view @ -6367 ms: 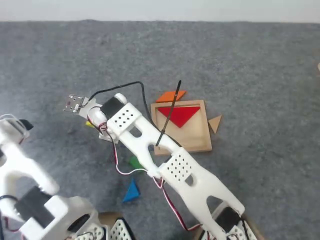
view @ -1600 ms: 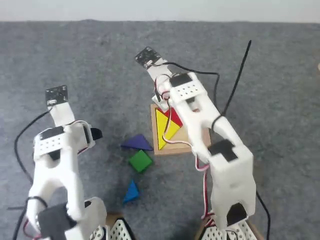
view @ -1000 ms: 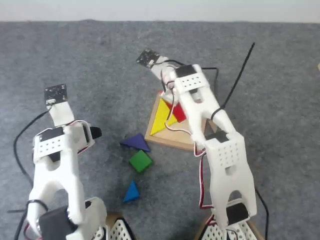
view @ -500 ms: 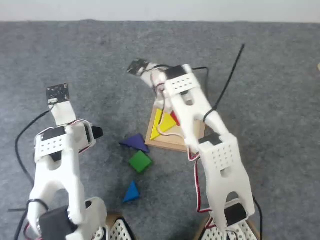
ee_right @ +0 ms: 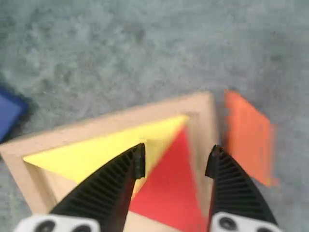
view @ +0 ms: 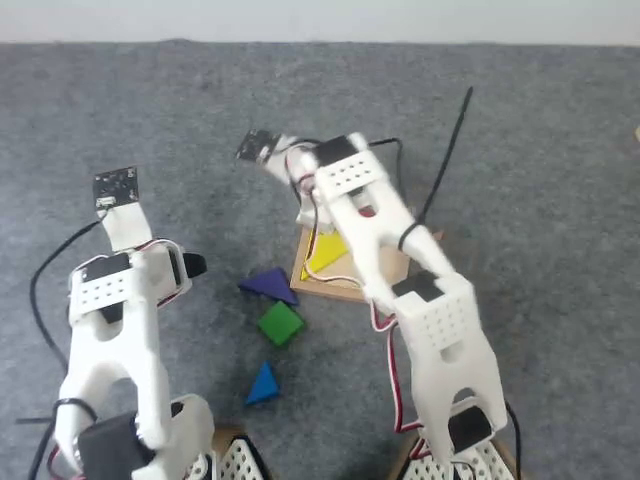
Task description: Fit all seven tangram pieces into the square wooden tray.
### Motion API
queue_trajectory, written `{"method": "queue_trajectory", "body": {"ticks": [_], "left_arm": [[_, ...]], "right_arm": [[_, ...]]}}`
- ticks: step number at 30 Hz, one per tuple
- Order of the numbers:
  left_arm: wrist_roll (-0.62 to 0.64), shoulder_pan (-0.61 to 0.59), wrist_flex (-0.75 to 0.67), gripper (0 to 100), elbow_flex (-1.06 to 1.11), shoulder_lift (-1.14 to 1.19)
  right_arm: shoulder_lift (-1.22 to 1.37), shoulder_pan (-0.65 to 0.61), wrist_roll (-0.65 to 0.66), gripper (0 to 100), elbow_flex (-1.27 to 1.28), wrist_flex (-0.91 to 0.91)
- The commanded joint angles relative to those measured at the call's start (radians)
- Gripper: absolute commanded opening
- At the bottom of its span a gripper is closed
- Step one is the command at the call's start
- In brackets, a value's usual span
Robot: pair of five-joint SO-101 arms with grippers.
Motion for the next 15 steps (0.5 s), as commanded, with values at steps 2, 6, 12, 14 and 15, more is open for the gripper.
{"method": "queue_trajectory", "body": {"ticks": [2, 6, 12, 14, 15], "left_arm": [[-0.008, 0.008, -0.012, 29, 0.002, -0.038], [-0.008, 0.009, -0.012, 29, 0.002, -0.038], [-0.009, 0.009, -0.012, 29, 0.002, -0.038], [-0.009, 0.009, -0.012, 29, 0.002, -0.038], [-0.009, 0.009, -0.012, 29, 0.002, -0.038]], "right_arm": [[-0.116, 0.061, 0.064, 23.0, -0.025, -0.018], [-0.073, 0.091, 0.071, 23.0, -0.025, -0.084], [0.025, 0.11, 0.069, 23.0, -0.025, -0.2], [0.045, 0.102, 0.069, 23.0, -0.025, -0.206], [0.053, 0.099, 0.069, 23.0, -0.025, -0.211]]}}
